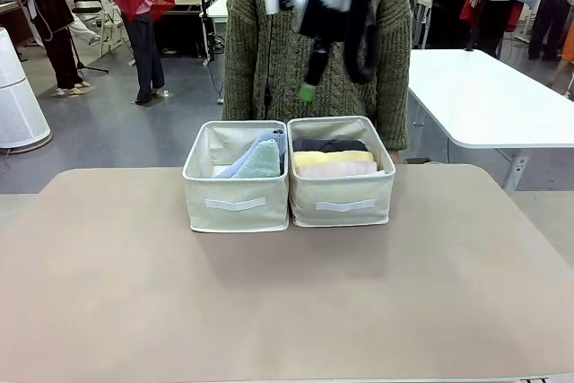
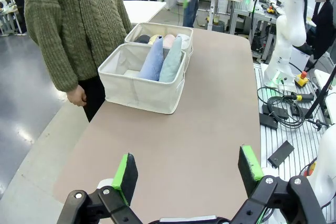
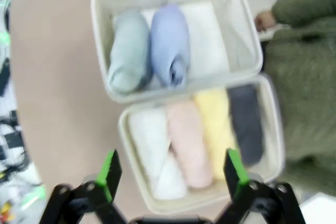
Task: Sort the towels based on their folding style.
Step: Pick up another triangle-folded towel from the table and place it in the left Fabric basket.
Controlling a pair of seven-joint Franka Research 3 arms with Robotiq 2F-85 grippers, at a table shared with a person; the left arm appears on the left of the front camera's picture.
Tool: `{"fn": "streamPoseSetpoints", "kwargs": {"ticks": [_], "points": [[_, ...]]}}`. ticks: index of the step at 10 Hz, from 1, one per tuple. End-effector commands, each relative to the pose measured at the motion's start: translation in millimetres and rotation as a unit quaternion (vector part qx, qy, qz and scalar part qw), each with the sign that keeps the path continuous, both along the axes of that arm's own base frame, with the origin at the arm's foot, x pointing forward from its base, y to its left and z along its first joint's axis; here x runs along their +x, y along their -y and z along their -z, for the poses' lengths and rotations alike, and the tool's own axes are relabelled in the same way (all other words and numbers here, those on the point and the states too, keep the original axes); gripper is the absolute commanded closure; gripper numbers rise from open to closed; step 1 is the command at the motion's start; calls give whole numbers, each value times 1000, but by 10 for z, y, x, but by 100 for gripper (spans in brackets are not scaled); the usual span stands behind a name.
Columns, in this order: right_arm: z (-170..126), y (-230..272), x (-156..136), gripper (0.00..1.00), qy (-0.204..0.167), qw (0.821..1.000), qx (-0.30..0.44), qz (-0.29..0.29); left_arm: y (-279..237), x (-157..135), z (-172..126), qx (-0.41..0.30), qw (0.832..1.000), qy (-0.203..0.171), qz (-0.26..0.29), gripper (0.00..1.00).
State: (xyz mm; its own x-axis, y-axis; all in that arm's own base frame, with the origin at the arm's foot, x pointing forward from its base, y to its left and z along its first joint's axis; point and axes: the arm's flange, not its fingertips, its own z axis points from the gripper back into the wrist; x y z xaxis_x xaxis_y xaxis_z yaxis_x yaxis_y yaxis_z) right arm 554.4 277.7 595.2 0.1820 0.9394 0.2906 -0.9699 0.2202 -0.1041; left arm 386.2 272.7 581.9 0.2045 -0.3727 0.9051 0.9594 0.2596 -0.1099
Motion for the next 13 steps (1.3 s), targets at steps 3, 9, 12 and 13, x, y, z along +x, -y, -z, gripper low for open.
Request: {"fn": "streamPoseSetpoints", "kwargs": {"ticks": [3, 9, 12, 13], "points": [[-13, 905, -1258, 0, -6, 996, -10, 91, 10, -39, 19, 12, 1000, 3, 1, 0], [-159, 1197, -1401, 0, -1, 994, -17, 105, 10, -39, 19, 12, 1000, 3, 1, 0], [-159, 1197, -1401, 0, -1, 994, -17, 105, 10, -39, 19, 12, 1000, 3, 1, 0], [-159, 1197, -1401, 0, -1, 994, -17, 105, 10, -39, 19, 12, 1000, 3, 1, 0]]}}
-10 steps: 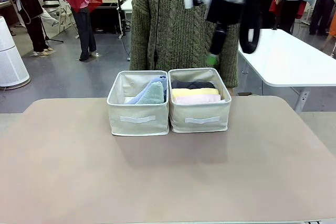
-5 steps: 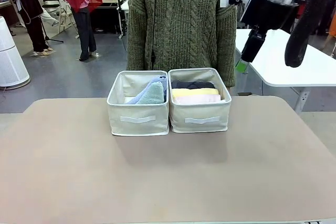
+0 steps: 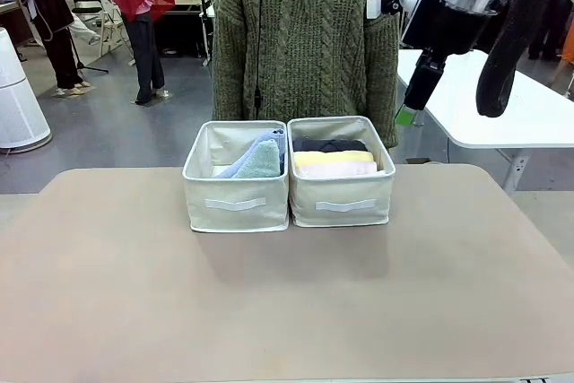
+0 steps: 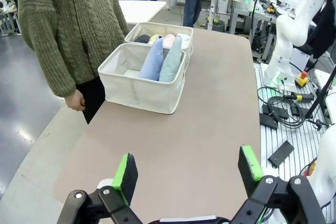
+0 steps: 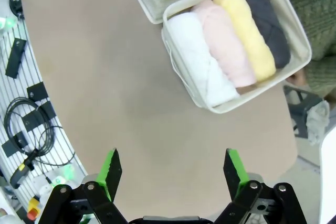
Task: Sort the towels based on their folding style.
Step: Pick up another triangle-folded towel from the table and place it in the left Fabric basket.
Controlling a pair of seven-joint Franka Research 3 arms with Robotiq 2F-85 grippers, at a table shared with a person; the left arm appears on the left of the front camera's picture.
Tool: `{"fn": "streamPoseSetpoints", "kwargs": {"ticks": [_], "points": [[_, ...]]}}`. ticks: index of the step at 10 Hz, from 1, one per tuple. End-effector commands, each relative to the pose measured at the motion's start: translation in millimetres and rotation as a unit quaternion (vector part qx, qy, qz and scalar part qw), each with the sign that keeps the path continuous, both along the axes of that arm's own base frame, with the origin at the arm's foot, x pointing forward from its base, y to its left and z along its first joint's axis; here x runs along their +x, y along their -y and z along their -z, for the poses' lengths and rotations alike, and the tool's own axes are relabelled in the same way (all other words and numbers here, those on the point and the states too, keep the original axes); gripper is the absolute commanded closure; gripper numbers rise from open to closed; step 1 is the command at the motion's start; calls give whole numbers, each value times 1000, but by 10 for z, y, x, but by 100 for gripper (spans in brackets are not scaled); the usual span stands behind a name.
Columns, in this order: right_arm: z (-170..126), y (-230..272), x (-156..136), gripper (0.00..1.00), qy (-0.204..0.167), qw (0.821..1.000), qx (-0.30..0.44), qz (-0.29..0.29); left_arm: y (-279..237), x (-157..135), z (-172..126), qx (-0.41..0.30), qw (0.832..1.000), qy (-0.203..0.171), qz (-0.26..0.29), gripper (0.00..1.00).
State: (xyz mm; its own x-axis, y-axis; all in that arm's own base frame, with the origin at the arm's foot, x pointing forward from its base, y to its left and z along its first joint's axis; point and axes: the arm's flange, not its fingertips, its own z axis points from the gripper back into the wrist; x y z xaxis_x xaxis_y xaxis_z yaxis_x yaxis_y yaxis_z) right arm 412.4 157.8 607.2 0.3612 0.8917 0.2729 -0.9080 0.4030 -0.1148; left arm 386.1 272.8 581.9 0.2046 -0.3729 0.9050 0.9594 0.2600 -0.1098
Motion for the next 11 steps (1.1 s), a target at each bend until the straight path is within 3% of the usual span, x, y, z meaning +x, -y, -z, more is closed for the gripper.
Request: {"fn": "streamPoseSetpoints", "kwargs": {"ticks": [1, 6, 7, 9, 11], "points": [[-39, -1, 19, 0, -4, 1000, -7, 7, 10, -38, 20, 12, 1000, 3, 1, 0], [-16, 5, 2, 0, 1, 1000, 1, 0, 10, -38, 20, 12, 1000, 3, 1, 0], [-213, 413, 186, 0, 30, 995, 95, -16, 10, -38, 20, 12, 1000, 3, 1, 0], [-432, 1442, 450, 0, 46, 965, 257, -25, 10, -38, 20, 12, 1000, 3, 1, 0], [-329, 2382, 563, 0, 82, 942, 323, -25, 10, -38, 20, 12, 1000, 3, 1, 0]]}}
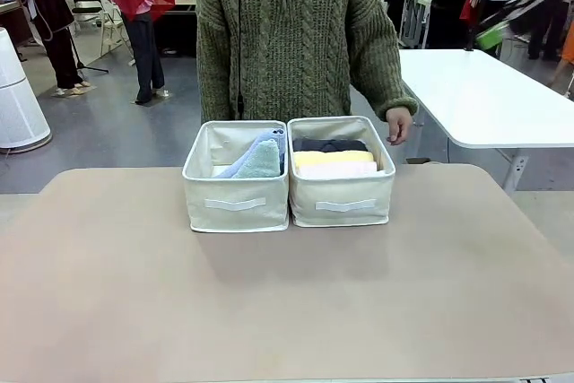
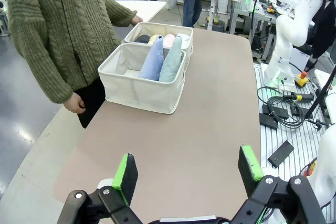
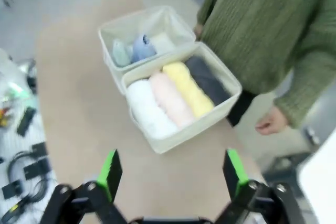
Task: Sort the towels based on their folding style.
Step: Pick up another triangle-folded towel from the table and place it in the left Fabric basket.
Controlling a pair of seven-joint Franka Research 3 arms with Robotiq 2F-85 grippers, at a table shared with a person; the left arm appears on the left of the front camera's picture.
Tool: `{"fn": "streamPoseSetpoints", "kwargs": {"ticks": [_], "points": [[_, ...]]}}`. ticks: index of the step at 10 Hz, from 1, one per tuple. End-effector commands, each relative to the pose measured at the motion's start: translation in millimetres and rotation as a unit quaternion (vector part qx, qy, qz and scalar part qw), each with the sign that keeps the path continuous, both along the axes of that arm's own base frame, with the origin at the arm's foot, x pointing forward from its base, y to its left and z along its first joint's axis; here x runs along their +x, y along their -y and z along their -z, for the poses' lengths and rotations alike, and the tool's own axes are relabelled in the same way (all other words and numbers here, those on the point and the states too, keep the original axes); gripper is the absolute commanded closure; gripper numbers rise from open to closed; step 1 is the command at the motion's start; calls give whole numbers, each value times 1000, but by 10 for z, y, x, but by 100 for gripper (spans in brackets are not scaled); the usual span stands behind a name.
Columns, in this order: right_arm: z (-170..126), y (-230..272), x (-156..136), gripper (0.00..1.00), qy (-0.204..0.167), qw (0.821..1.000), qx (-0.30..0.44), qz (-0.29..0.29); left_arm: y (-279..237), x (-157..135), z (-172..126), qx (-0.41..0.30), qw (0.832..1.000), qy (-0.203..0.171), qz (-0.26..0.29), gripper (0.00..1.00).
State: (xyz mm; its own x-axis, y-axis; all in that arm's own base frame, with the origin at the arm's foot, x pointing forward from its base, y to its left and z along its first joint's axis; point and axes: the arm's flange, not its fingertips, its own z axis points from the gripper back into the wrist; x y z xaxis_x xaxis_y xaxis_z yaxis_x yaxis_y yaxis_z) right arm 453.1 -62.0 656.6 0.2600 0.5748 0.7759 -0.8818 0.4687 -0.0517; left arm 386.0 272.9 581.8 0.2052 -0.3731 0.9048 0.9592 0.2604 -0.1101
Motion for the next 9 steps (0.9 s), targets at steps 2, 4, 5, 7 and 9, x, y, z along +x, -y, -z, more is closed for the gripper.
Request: {"fn": "streamPoseSetpoints", "kwargs": {"ticks": [2, 4, 5, 7, 9], "points": [[355, 834, 19, 0, 22, 991, 83, -99, 12, -37, 18, 12, 1000, 4, 1, 0], [514, 1452, -94, 0, 29, 987, 125, -94, 12, -37, 18, 12, 1000, 4, 1, 0], [592, 1666, -135, 0, 35, 985, 146, -80, 12, -37, 18, 12, 1000, 4, 1, 0], [721, 1975, -173, 0, 22, 983, 162, -85, 12, -37, 18, 12, 1000, 4, 1, 0], [765, 2033, -138, 0, 6, 983, 156, -94, 12, -37, 18, 12, 1000, 4, 1, 0]]}}
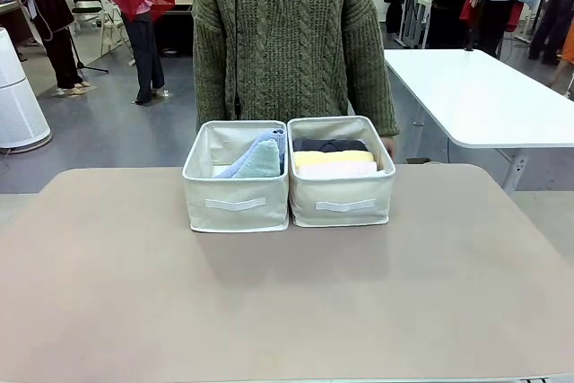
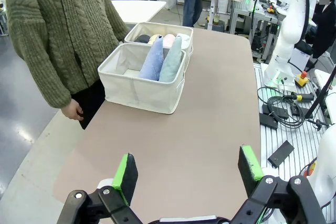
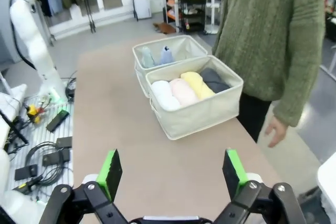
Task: Sort the towels based on their folding style.
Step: Pick up another triangle-folded towel from the table and place it in the left Fabric basket.
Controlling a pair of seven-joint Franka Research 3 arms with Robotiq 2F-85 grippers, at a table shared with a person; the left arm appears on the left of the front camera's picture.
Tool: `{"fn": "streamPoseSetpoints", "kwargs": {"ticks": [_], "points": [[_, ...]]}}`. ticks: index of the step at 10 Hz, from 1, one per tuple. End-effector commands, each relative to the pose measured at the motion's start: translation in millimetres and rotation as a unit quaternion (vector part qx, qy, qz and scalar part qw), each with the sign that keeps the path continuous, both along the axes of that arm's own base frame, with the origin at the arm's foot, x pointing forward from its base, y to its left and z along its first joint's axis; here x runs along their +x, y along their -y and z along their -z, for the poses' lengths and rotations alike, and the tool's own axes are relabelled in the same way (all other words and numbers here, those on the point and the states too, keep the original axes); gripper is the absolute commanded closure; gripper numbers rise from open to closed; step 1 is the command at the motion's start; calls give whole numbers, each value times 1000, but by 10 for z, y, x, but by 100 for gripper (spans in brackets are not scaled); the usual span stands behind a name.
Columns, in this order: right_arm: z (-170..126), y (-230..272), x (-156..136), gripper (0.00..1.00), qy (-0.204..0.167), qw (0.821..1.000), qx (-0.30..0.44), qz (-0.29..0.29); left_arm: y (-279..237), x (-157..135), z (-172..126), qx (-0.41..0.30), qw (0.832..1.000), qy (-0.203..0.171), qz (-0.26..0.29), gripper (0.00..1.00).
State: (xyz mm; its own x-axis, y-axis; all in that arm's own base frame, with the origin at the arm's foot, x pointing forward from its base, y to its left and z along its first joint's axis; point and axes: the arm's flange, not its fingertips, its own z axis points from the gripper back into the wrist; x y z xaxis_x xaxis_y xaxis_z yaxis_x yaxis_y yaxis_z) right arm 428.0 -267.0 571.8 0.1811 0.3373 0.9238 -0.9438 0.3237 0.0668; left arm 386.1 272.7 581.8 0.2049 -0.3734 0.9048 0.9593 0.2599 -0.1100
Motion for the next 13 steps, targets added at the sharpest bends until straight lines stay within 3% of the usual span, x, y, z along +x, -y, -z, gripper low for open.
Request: {"fn": "streamPoseSetpoints", "kwargs": {"ticks": [1, 2, 13], "points": [[-196, -146, 198, 0, -19, 998, -3, 52, 9, -38, 19, 12, 1000, 4, 1, 0], [0, 0, 0, 0, 0, 1000, 0, 0, 9, -38, 19, 12, 1000, 4, 1, 0], [0, 0, 0, 0, 0, 1000, 0, 0, 9, -38, 19, 12, 1000, 4, 1, 0]]}}
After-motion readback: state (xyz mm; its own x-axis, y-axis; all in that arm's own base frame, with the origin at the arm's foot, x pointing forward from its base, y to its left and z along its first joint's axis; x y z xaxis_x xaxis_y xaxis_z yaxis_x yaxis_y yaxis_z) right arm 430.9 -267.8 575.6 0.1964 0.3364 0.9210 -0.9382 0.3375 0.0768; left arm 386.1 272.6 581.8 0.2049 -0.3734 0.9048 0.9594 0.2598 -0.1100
